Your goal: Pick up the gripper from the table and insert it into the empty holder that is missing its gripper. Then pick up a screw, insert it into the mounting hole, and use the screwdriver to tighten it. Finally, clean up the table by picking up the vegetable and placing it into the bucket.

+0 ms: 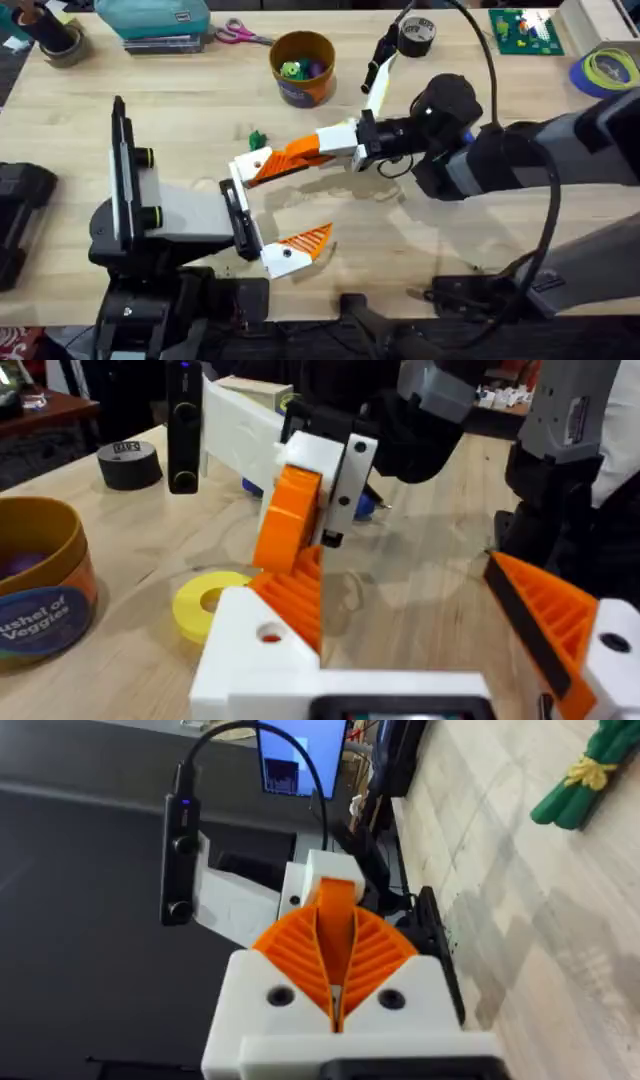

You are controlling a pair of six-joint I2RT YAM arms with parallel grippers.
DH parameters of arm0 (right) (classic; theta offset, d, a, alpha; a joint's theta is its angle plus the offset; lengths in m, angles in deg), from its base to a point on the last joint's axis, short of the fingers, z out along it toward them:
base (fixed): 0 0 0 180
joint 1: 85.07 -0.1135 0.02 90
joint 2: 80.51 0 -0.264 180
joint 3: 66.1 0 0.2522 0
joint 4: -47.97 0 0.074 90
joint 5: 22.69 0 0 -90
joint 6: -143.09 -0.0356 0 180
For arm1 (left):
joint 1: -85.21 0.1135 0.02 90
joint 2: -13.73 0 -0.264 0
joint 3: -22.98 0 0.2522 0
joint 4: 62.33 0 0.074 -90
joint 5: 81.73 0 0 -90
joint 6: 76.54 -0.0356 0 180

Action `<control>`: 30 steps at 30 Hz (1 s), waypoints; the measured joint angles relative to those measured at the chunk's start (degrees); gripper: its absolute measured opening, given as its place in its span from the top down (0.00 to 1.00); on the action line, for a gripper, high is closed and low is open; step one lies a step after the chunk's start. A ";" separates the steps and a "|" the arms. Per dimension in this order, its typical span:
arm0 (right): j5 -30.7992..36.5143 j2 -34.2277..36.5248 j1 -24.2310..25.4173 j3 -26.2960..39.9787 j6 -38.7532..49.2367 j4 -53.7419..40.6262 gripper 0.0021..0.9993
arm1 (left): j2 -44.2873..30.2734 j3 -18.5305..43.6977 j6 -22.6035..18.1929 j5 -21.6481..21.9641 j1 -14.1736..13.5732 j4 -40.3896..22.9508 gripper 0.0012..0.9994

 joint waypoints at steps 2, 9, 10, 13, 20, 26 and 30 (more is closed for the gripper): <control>-0.01 0.00 0.00 0.00 0.04 0.04 0.99 | 0.00 0.00 0.00 0.00 0.00 0.00 0.01; 0.60 0.02 0.00 -2.04 0.02 4.65 0.99 | 0.00 0.00 -0.52 -0.24 -0.20 0.00 0.01; 0.73 0.00 0.00 -2.48 0.01 5.07 0.99 | 0.00 0.00 -0.46 -0.22 -0.22 -0.02 0.01; 1.17 0.00 -0.06 -3.42 0.00 5.82 0.99 | -0.02 0.00 -0.32 -0.20 -0.22 -0.04 0.01; 4.20 0.00 -1.46 -3.80 0.00 6.03 0.99 | 0.00 0.00 0.02 -0.07 -0.20 -0.02 0.01; 6.03 0.00 -1.75 -3.96 0.00 6.05 0.99 | 0.00 0.00 0.02 -0.04 -0.20 -0.02 0.01; 6.95 0.00 -1.84 -4.11 0.00 6.12 0.99 | 0.00 0.00 0.02 -0.04 -0.20 -0.03 0.01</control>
